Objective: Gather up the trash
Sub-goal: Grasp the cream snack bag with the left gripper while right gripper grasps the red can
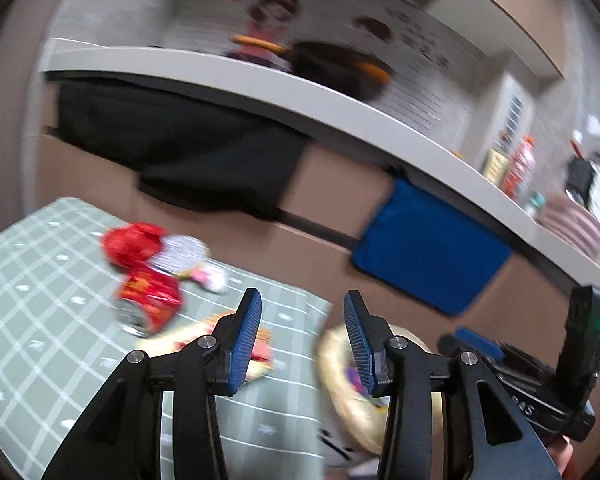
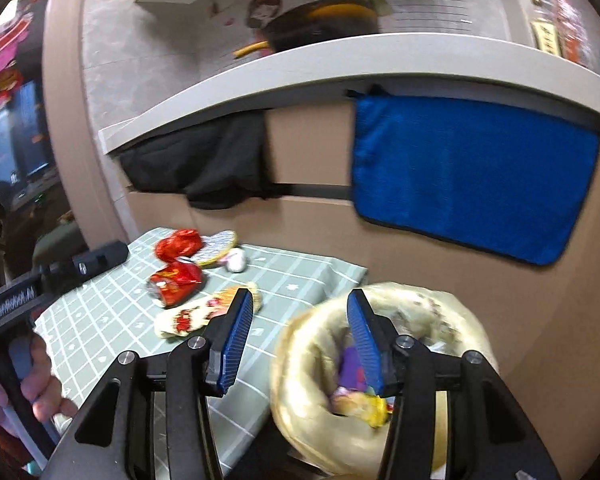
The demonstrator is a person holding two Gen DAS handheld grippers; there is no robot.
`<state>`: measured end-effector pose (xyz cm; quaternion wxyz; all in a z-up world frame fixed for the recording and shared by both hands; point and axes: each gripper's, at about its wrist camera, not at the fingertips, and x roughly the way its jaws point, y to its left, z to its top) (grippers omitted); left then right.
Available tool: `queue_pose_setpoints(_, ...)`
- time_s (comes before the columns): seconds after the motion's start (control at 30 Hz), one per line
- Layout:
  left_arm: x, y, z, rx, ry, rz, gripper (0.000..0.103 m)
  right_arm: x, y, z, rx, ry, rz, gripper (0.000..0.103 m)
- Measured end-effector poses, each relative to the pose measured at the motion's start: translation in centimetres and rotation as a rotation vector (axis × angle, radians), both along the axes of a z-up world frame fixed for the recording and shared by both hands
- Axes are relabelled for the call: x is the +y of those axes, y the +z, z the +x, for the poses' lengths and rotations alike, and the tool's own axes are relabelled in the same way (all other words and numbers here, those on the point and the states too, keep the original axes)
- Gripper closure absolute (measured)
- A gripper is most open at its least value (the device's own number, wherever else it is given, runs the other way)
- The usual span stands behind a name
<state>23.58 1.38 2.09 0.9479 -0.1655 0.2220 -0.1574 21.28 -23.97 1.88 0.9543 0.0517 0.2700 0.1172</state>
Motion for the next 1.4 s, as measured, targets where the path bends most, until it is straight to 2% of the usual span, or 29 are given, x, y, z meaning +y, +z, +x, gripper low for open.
queue_pose_setpoints(0.27, 8.8, -1.5, 1.0, 0.022, 0.18, -0.034, 0.059, 6.3, -0.8, 2.5, 0.016, 0.116, -0.029, 0.056)
queue_pose_setpoints(0.33, 10.8, -2.5, 1.4, 0.049, 0.222, -0.078, 0.059, 7.5, -1.3, 3.2, 0.021, 0.138, -0.028, 0.056)
queue_pose_setpoints(0.43, 12.5, -4.4, 2.2, 0.109, 0.235, -0.114, 0.058, 9.2, -2.3, 4.4, 0.043, 0.176, -0.027, 0.056)
queue_pose_setpoints(0.67, 13.0, -9.0, 4.0, 0.224, 0.216, -0.088, 0.058, 12.6, -6.0, 8.8, 0.149, 0.214, -0.048, 0.056)
queue_pose_setpoints(0.87, 12.6, -11.7, 4.4, 0.29, 0.22, -0.076, 0.058, 15.4, -7.5, 12.5, 0.191, 0.301, -0.037, 0.057)
queue_pose_setpoints(0.93, 12.5, -12.3, 4.3, 0.298, 0.225, -0.063, 0.058, 16.1, -8.3, 13.3, 0.21, 0.274, -0.055, 0.057)
queue_pose_setpoints(1.0, 12.6, -12.7, 4.3, 0.3, 0.223, -0.062, 0.058, 15.9, -9.2, 13.9, 0.212, 0.18, -0.081, 0.057)
queue_pose_setpoints(1.07, 12.9, -12.7, 4.4, 0.303, 0.224, -0.074, 0.058, 14.8, -10.3, 14.5, 0.232, 0.116, -0.059, 0.057)
queue_pose_setpoints(1.2, 13.4, -12.9, 4.8, 0.31, 0.232, -0.114, 0.058, 13.3, -12.3, 15.5, 0.333, 0.102, 0.014, 0.055)
queue_pose_setpoints(1.27, 13.2, -13.0, 5.0, 0.319, 0.222, -0.116, 0.058, 13.3, -13.0, 15.4, 0.361, 0.125, 0.013, 0.055)
queue_pose_setpoints(1.33, 12.7, -13.1, 5.1, 0.325, 0.202, -0.103, 0.058, 13.7, -13.4, 14.9, 0.369, 0.169, 0.003, 0.061)
queue_pose_setpoints(1.4, 12.3, -13.2, 5.2, 0.331, 0.191, -0.094, 0.058, 14.1, -13.7, 14.3, 0.384, 0.223, 0.003, 0.083)
